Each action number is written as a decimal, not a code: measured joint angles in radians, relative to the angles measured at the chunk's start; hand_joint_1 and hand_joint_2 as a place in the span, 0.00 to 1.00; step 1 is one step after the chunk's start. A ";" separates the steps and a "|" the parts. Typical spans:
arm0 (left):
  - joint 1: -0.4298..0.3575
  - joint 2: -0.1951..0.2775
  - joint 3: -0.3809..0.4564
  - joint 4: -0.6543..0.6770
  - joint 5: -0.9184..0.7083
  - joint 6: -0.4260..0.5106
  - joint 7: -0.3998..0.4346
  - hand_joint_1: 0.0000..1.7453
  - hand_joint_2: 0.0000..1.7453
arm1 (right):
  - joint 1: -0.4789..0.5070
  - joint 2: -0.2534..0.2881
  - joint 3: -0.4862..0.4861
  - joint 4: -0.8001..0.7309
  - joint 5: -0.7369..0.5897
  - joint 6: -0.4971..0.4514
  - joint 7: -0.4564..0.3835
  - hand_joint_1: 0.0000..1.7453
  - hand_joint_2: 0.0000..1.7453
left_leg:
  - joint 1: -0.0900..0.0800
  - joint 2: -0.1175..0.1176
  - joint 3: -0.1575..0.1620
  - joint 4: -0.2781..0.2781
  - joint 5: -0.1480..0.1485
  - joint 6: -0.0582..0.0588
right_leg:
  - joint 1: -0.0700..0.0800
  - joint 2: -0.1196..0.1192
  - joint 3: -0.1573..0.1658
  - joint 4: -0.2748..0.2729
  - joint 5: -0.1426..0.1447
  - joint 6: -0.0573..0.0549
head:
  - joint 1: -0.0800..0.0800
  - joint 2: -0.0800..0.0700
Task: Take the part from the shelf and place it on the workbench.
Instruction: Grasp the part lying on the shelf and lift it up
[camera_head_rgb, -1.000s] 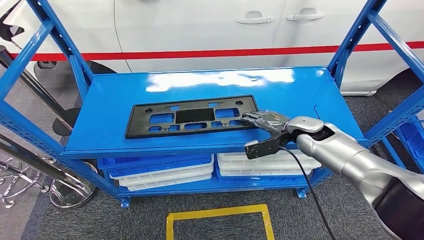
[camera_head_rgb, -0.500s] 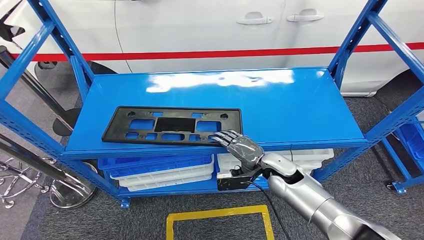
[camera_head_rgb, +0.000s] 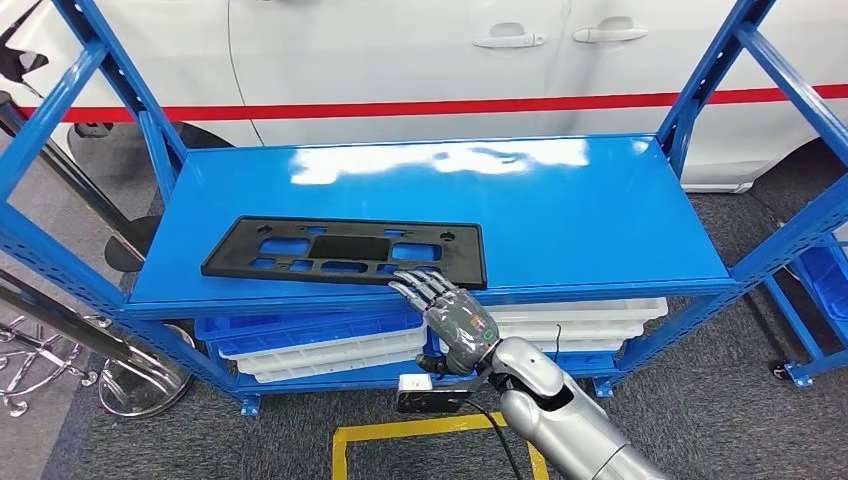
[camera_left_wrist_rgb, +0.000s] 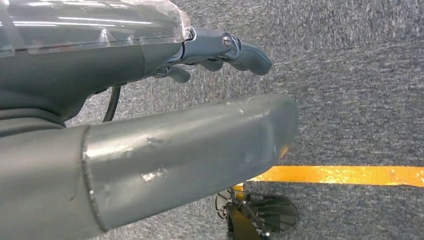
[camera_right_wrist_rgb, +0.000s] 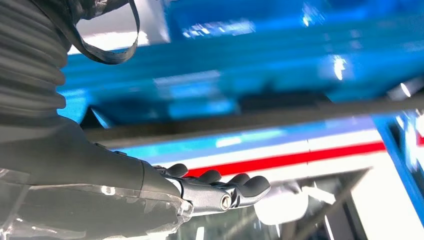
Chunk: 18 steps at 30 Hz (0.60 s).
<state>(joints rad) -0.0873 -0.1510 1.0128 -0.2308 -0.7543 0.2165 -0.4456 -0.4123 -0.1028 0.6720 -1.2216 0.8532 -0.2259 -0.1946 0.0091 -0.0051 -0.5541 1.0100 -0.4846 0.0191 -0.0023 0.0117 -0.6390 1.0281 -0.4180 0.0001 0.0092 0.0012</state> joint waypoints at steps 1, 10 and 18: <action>0.000 -0.001 0.000 0.000 -0.002 0.000 0.001 0.00 0.00 | 0.005 0.008 -0.005 -0.011 0.002 -0.009 -0.001 0.00 1.00 | 0.000 0.000 0.000 0.000 0.000 0.000 | 0.000 0.000 0.000 0.000 0.000 0.000 | 0.000 0.000; 0.000 -0.010 0.000 0.000 -0.026 0.001 0.007 0.00 0.00 | 0.036 0.075 -0.045 -0.148 0.041 -0.091 -0.008 0.00 1.00 | 0.000 0.000 0.000 0.000 0.000 0.000 | 0.000 0.000 0.000 0.000 0.000 0.000 | 0.000 0.000; -0.001 -0.017 0.000 0.000 -0.043 0.002 0.011 0.00 0.00 | 0.039 0.132 -0.056 -0.204 0.078 -0.150 -0.007 0.00 1.00 | 0.000 0.000 0.000 0.000 0.000 0.000 | 0.000 0.000 0.000 0.000 0.000 0.000 | 0.000 0.000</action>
<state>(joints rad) -0.0879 -0.1679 1.0128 -0.2308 -0.7971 0.2182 -0.4349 -0.3733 0.0297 0.6155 -1.4259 0.9309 -0.3762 -0.2011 0.0089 -0.0049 -0.5537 1.0101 -0.4847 0.0190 -0.0026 0.0117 -0.6386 1.0281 -0.4181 0.0001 0.0092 0.0013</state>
